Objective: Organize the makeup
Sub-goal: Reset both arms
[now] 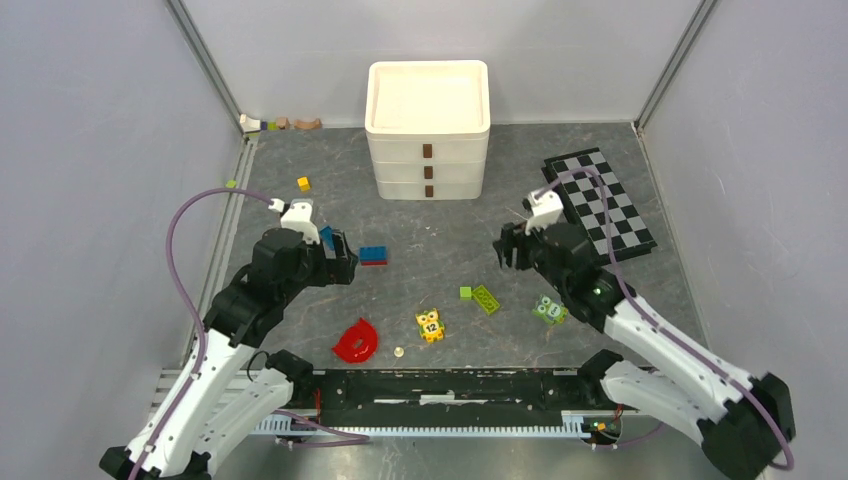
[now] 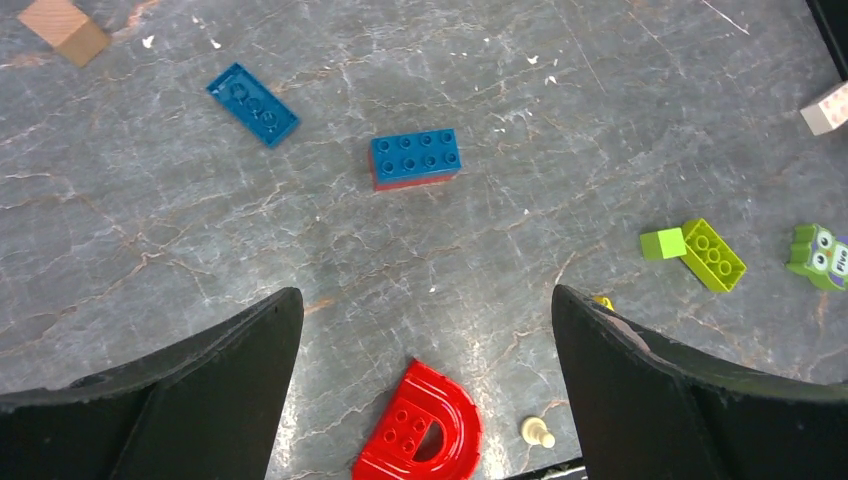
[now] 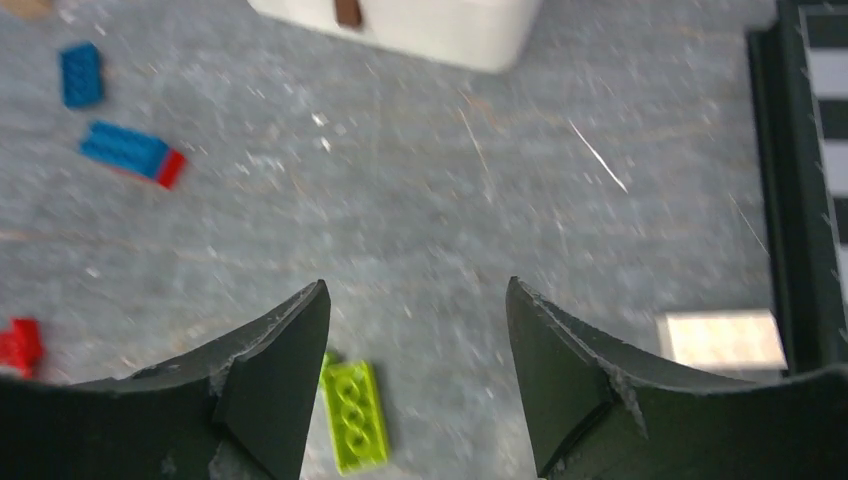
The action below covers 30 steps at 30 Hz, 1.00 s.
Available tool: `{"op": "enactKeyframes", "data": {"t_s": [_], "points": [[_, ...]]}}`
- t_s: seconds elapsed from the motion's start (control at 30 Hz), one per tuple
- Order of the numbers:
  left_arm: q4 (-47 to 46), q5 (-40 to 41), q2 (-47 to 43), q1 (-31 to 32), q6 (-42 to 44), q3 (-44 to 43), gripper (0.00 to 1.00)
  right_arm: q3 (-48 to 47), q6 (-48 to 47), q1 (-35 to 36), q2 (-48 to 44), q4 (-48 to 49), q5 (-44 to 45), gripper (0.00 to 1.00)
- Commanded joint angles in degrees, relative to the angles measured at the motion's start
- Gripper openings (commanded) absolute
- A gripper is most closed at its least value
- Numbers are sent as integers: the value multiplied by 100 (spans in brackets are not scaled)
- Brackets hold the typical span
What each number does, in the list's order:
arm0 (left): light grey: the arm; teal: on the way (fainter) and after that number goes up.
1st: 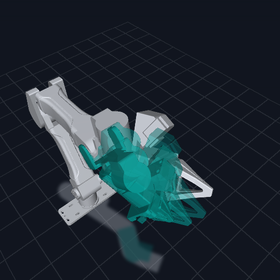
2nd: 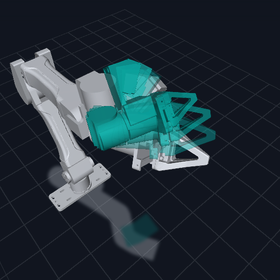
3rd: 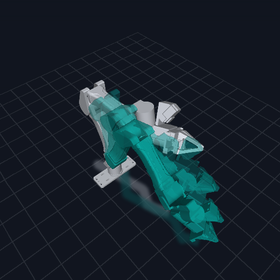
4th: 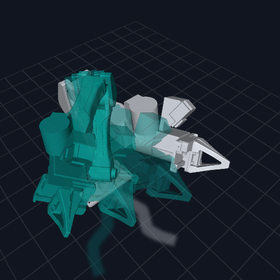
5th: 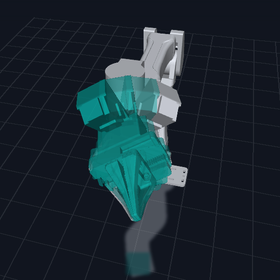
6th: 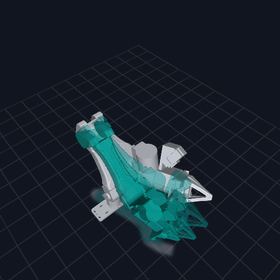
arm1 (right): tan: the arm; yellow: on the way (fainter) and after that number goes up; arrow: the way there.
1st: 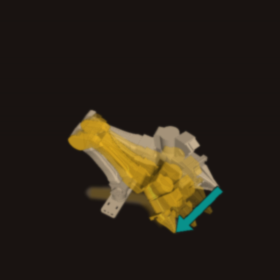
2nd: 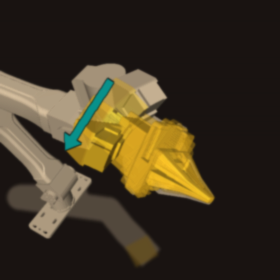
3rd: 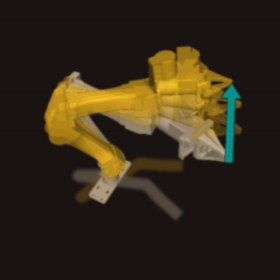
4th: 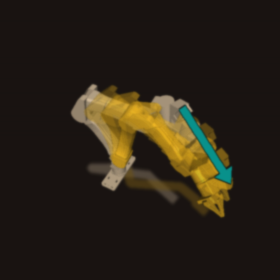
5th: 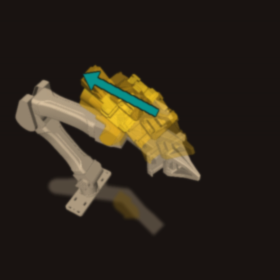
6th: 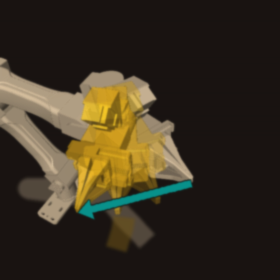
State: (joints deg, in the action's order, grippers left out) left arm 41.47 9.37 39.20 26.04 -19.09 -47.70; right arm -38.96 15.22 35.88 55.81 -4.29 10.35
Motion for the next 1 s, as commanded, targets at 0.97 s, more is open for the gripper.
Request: {"op": "enactKeyframes", "data": {"t_s": [0.97], "points": [[62, 189, 145, -20, -376, 104, 100, 2367, -577, -12, -3042, -646, 1168, 98]]}}
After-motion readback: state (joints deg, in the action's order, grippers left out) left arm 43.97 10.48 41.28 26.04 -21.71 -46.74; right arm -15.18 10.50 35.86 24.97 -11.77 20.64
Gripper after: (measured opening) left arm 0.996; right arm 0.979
